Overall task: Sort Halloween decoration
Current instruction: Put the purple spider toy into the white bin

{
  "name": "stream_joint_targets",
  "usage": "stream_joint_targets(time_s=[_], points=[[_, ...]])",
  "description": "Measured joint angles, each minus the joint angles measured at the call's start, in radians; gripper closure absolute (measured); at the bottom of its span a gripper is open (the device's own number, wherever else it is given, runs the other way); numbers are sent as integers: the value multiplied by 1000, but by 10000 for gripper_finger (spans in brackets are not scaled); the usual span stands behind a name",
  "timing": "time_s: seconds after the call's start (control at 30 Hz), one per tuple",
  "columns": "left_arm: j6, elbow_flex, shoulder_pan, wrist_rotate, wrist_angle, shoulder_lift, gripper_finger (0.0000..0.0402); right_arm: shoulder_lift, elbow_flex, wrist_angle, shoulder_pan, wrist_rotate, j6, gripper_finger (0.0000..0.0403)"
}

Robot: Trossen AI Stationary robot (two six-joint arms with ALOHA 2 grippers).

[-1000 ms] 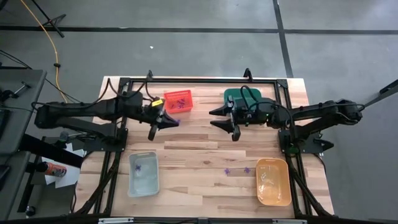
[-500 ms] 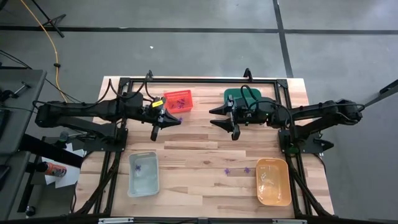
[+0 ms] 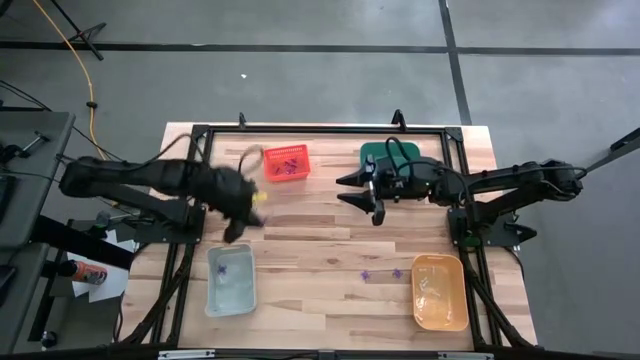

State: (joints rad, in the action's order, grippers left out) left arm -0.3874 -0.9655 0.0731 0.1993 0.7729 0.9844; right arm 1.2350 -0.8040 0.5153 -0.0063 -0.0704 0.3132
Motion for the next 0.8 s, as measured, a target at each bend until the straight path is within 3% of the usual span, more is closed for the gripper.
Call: stream_joint_targets(time_s=[0.17,0.3,0.4,0.57,0.8], points=[[-212,-12,296,-33,190,11,401,0,0,-51,0,0,51,190],[-327,-12,544,-129,214,66,401,0,0,-55,0,0,71,190],[-371,-11,666,-200,211,148,401,0,0,-56,-2,0,64,190],[-432,-11,729,-235,210,301,401,0,0,-56,-2,0,61,190],[-464,-10,729,-150,209,411,385,0,0,-71,-2,0,60,190]])
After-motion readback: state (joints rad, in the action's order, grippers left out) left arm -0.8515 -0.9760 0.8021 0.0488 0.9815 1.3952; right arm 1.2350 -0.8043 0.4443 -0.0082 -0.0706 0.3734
